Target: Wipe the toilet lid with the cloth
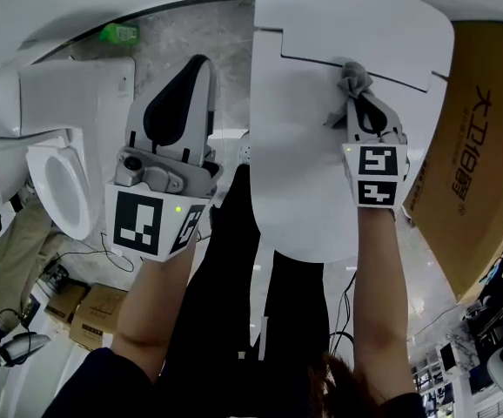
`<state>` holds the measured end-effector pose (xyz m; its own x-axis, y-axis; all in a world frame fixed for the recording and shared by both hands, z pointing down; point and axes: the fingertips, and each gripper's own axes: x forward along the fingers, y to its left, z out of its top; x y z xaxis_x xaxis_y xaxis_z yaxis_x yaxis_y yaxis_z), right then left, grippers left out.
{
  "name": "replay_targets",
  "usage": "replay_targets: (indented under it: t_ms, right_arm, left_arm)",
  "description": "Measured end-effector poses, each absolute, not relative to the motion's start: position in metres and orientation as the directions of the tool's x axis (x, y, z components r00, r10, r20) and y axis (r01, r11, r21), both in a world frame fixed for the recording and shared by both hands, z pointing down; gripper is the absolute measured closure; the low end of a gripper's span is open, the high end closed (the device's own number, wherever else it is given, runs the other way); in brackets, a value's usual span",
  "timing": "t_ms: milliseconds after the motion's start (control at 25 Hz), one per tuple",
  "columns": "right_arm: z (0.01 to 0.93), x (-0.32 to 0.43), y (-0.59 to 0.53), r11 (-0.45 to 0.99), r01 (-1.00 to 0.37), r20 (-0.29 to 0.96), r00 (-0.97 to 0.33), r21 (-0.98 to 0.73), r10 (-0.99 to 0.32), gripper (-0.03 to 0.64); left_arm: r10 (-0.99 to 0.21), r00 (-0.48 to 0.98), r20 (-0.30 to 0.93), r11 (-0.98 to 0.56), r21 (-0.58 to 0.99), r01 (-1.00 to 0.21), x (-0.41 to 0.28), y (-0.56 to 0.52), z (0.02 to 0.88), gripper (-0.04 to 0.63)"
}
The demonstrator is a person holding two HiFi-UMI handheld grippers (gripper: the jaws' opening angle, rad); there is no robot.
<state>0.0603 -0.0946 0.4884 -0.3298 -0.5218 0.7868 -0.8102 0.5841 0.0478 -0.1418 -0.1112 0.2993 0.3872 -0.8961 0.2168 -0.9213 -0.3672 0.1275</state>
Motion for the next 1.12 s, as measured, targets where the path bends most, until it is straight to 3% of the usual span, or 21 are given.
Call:
replay_targets:
  t_ms: [320, 600, 840, 1120]
  right_arm:
    - [0.487, -0.059, -0.063, 0.747, -0.664, 0.759, -0.506, -0.039, -0.410, 0.583]
    - [0.487, -0.108, -0.041, 0.810, -0.579, 0.734, -0.588, -0.089, -0.339, 0.583]
    - [0.488, -0.109, -0.032, 0.861, -0.502, 0.733, -0.615, -0.080, -0.291, 0.583]
    - [0.489, -0.032, -0.045, 0.766, -0.639, 0.728, -0.559, -0.072, -0.398, 0.583]
  left_arm:
    - [-0.903, 0.369, 0.222, -0.349, 0.122, -0.929, -0.152, -0.107, 0.301, 0.575]
    - [-0.905, 0.365, 0.219, -0.345, 0.124, -0.930, -0.152, -0.108, 0.302, 0.575]
    - [-0.898, 0.383, 0.219, -0.364, 0.123, -0.923, -0.138, -0.108, 0.304, 0.575]
    - [-0.889, 0.398, 0.225, -0.378, 0.128, -0.917, -0.126, -0.106, 0.307, 0.575]
